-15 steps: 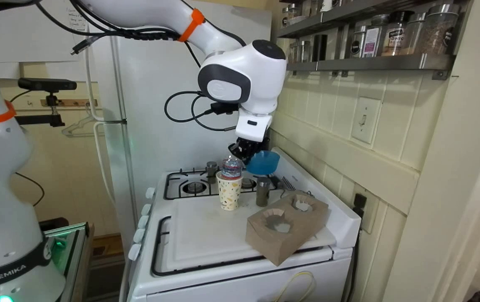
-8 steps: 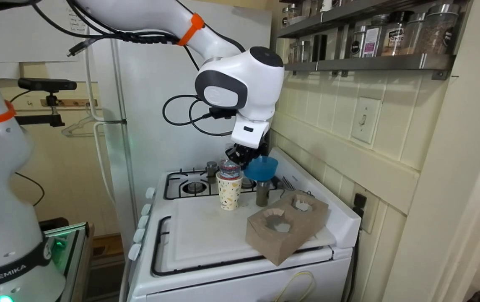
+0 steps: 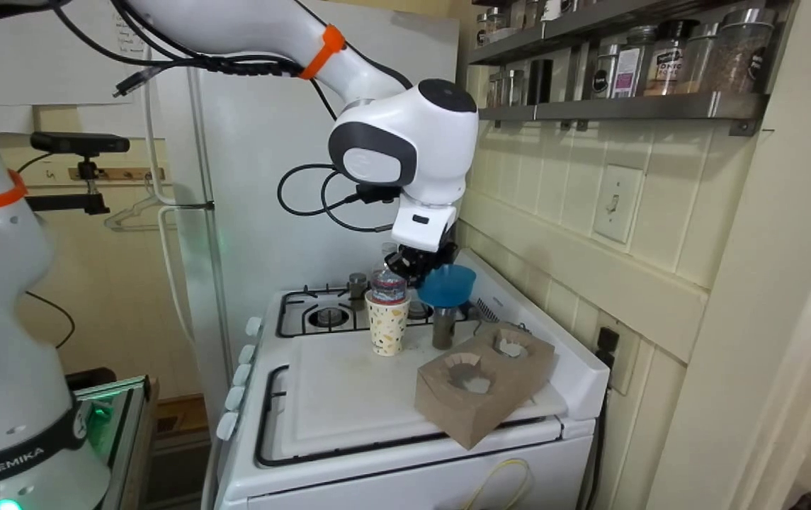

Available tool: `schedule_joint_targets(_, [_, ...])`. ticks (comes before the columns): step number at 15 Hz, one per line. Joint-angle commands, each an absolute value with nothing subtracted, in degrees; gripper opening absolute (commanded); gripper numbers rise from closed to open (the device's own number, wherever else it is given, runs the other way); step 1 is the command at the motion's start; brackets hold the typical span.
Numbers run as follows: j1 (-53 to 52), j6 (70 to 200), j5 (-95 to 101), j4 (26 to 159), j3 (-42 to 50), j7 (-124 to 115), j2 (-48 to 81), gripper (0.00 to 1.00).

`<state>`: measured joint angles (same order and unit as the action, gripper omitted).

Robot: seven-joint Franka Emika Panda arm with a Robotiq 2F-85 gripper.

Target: Put the blue bowl on the grey bottle

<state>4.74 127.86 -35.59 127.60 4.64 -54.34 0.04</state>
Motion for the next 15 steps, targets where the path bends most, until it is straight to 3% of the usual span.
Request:
schedule_joint_targets(1, [4.5, 129.3, -37.2, 127.8, 4.5, -54.5, 0.5, 0.01])
schedule_joint_targets(15, [4.6, 130.0, -37.9, 127.3, 4.7, -55.1, 2.5, 0.01])
